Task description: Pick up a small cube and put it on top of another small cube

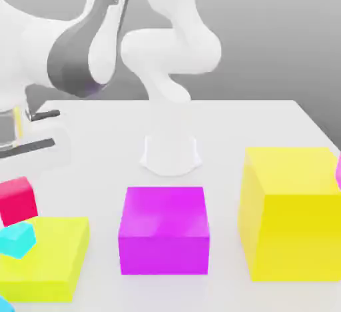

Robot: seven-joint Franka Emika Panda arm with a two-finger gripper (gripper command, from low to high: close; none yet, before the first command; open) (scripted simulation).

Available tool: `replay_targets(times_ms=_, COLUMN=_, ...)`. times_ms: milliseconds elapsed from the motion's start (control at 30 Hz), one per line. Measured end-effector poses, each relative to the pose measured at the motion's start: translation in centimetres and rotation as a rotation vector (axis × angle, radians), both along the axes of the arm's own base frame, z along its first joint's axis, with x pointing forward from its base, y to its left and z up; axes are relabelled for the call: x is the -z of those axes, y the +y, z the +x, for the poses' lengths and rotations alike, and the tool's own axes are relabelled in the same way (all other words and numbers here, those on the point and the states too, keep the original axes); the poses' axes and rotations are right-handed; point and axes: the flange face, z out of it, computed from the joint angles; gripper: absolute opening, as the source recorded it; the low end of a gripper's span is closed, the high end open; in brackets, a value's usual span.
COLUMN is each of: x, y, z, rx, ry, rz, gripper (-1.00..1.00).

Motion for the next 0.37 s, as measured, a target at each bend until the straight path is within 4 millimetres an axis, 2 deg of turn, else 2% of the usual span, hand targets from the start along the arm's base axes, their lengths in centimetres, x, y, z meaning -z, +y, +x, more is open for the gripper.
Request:
replay_targets(times_ms=33, x=0.0, y=-0.9, z=-0.7, rx=0.003, ry=-0.011, rz=0.004, gripper=-1.00)
replay_targets(times_ms=100, x=1.2, y=-0.5, z=-0.4, rx=-0.024, ry=-0.022, rz=0.007, gripper=-1.00)
replay_targets(times_ms=233, x=5.5, y=-0.5, z=-0.4, rx=-0.029, ry=-0.024, rz=0.008, gripper=-1.00)
replay_targets(times_ms=267, x=6.2, y=-0.5, z=-0.5, rx=-0.028, ry=-0.024, rz=0.008, gripper=1.00)
replay_targets(times_ms=367, x=6.2, y=-0.5, z=-0.5, rx=-0.028, ry=-0.024, rz=0.008, gripper=1.00)
